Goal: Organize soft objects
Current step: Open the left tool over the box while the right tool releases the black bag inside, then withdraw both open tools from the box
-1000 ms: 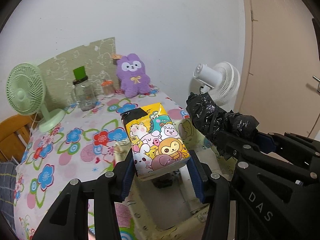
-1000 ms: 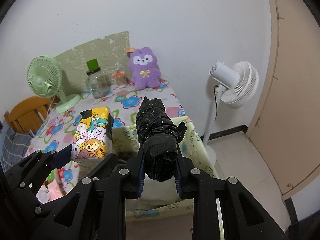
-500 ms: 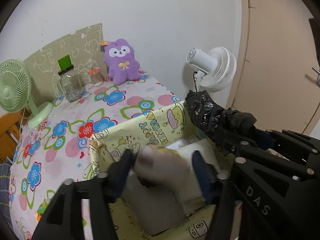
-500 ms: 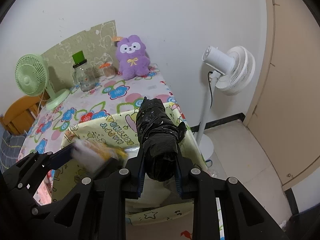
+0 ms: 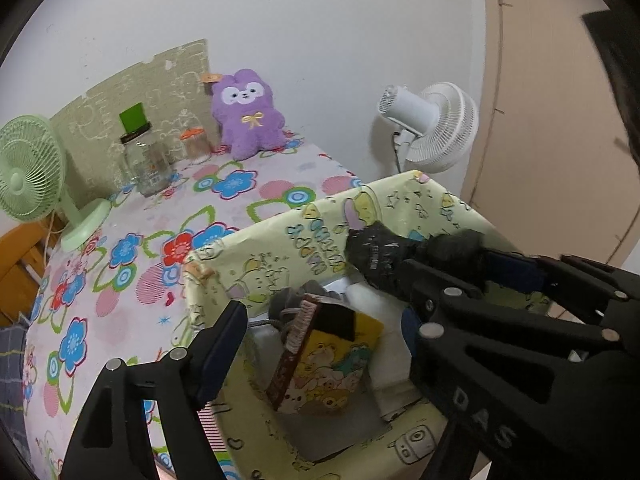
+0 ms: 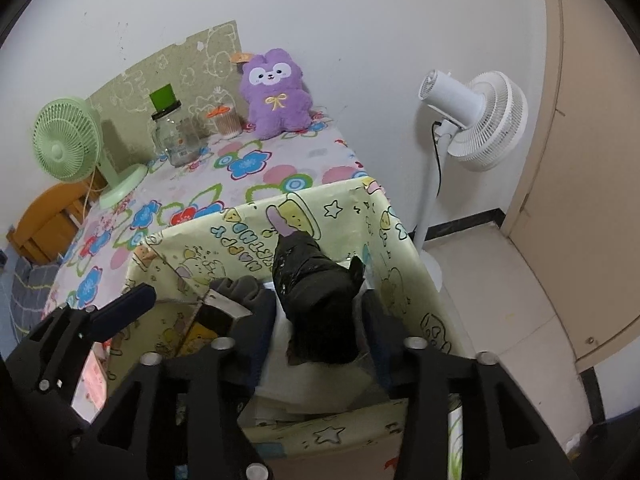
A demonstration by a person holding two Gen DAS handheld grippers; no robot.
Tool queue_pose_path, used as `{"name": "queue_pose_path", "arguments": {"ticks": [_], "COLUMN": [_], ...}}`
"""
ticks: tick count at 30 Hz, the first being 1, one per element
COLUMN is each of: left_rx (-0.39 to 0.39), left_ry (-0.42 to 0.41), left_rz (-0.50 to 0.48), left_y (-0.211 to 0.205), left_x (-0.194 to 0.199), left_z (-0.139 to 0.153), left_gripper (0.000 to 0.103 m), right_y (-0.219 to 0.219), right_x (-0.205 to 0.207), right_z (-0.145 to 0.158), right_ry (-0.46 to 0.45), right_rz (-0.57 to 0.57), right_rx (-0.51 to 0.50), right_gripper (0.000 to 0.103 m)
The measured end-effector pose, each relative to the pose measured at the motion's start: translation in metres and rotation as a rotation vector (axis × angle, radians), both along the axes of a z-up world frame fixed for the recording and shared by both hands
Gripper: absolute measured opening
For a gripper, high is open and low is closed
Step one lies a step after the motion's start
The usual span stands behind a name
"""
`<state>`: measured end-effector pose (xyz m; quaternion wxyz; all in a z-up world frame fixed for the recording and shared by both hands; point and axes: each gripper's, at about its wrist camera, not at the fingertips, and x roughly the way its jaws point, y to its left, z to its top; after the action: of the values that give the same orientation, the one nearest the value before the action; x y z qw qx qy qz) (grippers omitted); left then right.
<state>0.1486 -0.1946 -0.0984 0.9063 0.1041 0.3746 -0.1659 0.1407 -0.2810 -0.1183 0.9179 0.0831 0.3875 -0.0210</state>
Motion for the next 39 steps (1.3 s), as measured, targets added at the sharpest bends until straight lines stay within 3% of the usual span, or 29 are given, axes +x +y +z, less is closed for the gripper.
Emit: {"name": "queue_pose_path", "arguments": {"ticks": [1,13,19,22,39], "left_rx": [-0.006,-0.038,-0.047,-0.047,-0.086], "left_ry": [0.000,-0.036,-0.040,-0.052,-0.098], "left_rz": [0.000,0.008,0.009,0.021,0.018], "left_y": [0.001,0.016,0.021,0.023,0.042], "left_x": [0.000,-0.013,-0.018,-0.021,-0.047], "left_z": [0.001,0.018,0.023,0.026,0.046], "left_gripper": [0.081,0.087,0.088,0.097,0.098], "right_y": [0.001,0.019,0.025,0.027,0.047], "right_x": [-0.002,-0.013,-0.021,-0.025,-0.056], "right_z": [0.002,0.016,0.023,0.026,0.052], "right_ry": [-0.013,-0.052,-0.063,-0.072,-0.147], "right_rz": [0.004,-0.018,-0.031,-0.039,-0.065], "right_rx": [0.019,-0.004,-0.026,-0.039,-0.097], "right_gripper": [0.067,0.087,0.088,0.088,0.088]}}
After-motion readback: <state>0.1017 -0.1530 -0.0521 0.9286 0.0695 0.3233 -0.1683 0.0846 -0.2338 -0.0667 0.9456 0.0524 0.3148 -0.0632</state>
